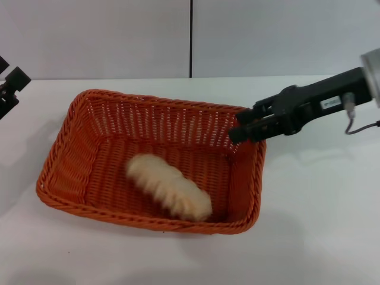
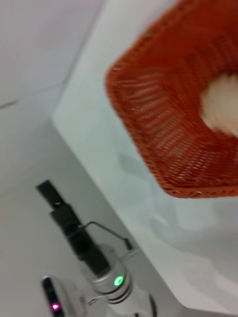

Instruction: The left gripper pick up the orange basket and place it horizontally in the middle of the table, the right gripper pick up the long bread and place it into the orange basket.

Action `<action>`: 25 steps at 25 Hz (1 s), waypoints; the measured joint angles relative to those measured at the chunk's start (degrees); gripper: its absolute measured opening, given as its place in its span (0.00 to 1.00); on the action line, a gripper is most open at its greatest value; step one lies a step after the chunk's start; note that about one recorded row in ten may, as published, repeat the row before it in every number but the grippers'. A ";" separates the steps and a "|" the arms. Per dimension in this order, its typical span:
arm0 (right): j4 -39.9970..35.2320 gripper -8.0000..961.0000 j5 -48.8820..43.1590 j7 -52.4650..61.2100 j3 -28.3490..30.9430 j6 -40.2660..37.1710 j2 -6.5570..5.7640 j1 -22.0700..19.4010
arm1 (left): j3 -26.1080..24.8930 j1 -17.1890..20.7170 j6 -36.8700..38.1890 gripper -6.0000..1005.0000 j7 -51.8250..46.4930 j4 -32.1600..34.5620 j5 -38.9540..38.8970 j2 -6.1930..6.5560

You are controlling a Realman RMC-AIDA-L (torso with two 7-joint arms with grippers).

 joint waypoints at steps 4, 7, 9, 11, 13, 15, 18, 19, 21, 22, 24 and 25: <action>-5.85 0.65 3.12 -2.91 1.87 0.84 0.34 -5.61 | -1.07 0.75 0.32 0.70 2.61 -0.13 -0.29 0.03; -9.61 0.65 6.77 -7.05 6.90 2.31 1.10 -11.47 | -1.86 1.20 0.49 0.70 3.24 -0.14 -0.38 0.03; -9.60 0.65 10.70 -11.33 10.79 3.08 1.30 -15.16 | -3.16 1.92 0.71 0.70 5.03 -0.21 -0.43 0.05; -7.52 0.64 15.77 -17.36 14.69 3.86 1.35 -19.17 | -4.22 2.50 0.79 0.70 6.48 -0.26 -0.45 0.05; -3.47 0.64 21.55 -25.35 18.67 4.39 1.34 -22.73 | -5.55 3.02 0.81 0.70 8.47 -0.90 -0.47 0.06; 3.67 0.64 29.33 -36.21 24.36 4.40 1.34 -26.59 | -5.55 3.02 0.81 0.70 8.47 -0.90 -0.47 0.06; 9.23 0.63 33.63 -42.33 28.53 4.27 1.30 -28.46 | -8.77 3.61 0.82 0.69 11.53 -2.39 -0.50 0.09; 11.72 0.63 35.06 -44.79 30.37 4.25 1.25 -29.04 | -10.17 3.85 0.83 0.69 12.54 -3.25 -0.51 0.09; 16.20 0.63 36.88 -49.50 34.21 4.13 1.16 -29.94 | -10.17 3.85 0.83 0.69 12.54 -3.25 -0.51 0.09; 17.81 0.63 37.04 -51.19 35.73 4.06 1.13 -30.17 | -12.17 4.34 0.92 0.69 14.10 -4.36 -0.53 0.10; 20.76 0.62 37.19 -54.18 38.75 3.75 1.14 -30.51 | -13.71 5.28 0.98 0.69 16.07 -5.11 -0.54 0.10; 24.06 0.62 37.24 -58.24 41.46 2.80 1.21 -30.66 | -13.90 5.36 0.97 0.69 16.21 -5.20 -0.54 0.09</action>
